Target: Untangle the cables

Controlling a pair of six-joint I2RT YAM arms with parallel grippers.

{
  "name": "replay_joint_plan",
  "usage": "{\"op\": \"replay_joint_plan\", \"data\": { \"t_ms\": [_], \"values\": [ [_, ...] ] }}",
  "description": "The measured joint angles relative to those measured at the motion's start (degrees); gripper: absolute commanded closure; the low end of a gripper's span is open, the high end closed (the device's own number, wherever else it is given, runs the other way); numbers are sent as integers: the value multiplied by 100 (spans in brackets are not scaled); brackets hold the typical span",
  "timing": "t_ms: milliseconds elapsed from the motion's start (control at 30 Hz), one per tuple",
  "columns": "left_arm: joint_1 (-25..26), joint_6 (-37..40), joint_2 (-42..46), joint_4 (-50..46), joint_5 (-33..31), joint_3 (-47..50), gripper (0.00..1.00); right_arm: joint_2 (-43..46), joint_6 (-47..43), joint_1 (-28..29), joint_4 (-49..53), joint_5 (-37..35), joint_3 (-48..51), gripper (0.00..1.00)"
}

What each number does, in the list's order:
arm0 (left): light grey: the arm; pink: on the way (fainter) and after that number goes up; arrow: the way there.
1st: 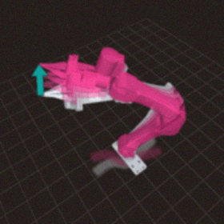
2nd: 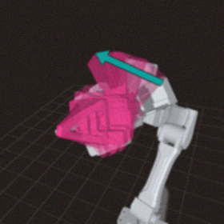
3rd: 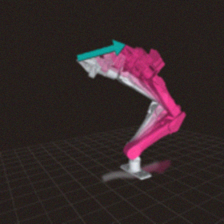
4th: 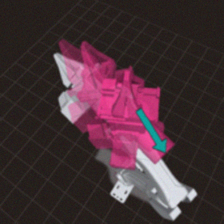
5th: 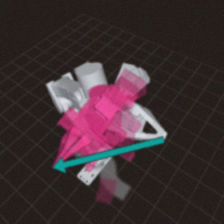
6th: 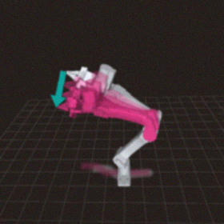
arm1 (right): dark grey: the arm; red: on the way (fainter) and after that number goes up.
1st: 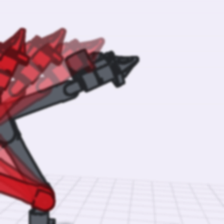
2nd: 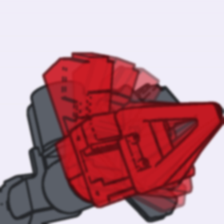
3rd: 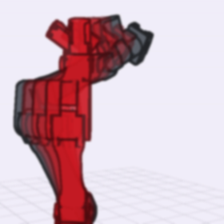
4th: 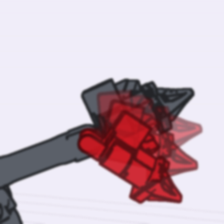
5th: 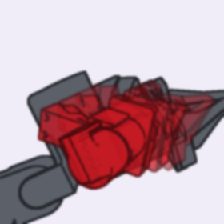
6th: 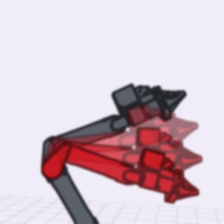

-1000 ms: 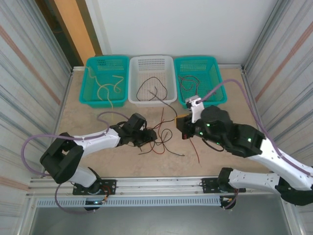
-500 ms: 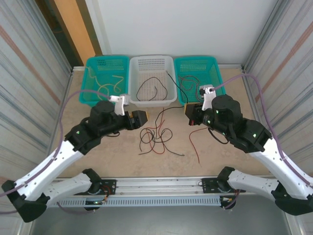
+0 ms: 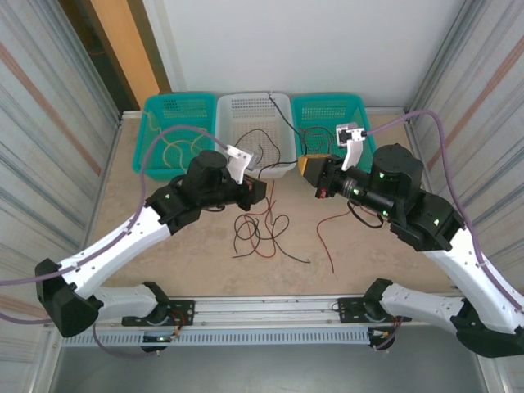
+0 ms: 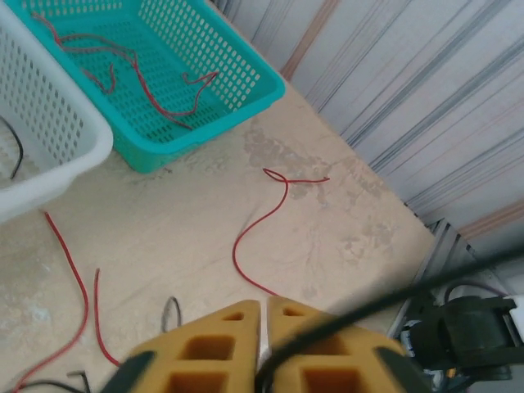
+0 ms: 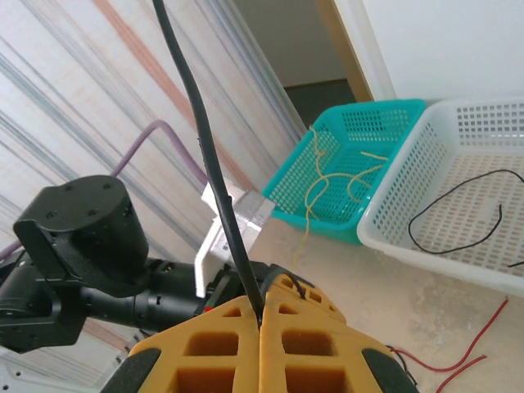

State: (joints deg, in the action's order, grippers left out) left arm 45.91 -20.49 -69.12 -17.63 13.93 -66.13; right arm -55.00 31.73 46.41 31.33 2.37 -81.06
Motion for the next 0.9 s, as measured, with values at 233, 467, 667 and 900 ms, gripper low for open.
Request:
{"op": "replay_joint_plan", "data": {
  "t_ms": [233,467,667,900],
  "values": [
    [138,-31,98,-284,57,-866,100,151,282,-505,7,-79,227,52],
    [-417,-511,28,-929,-48,-2610,100,61,713,-1325,210,-240,1224,31],
    [-748,-737,-391,-1248,-155,-3812,100,-610,1165,-1491,214,-33,2365,36],
    [-1646,-984,-1370,-1200,-190,-4127,100,-348,1471,-1491,256,-74,2946,37]
  ]
}}
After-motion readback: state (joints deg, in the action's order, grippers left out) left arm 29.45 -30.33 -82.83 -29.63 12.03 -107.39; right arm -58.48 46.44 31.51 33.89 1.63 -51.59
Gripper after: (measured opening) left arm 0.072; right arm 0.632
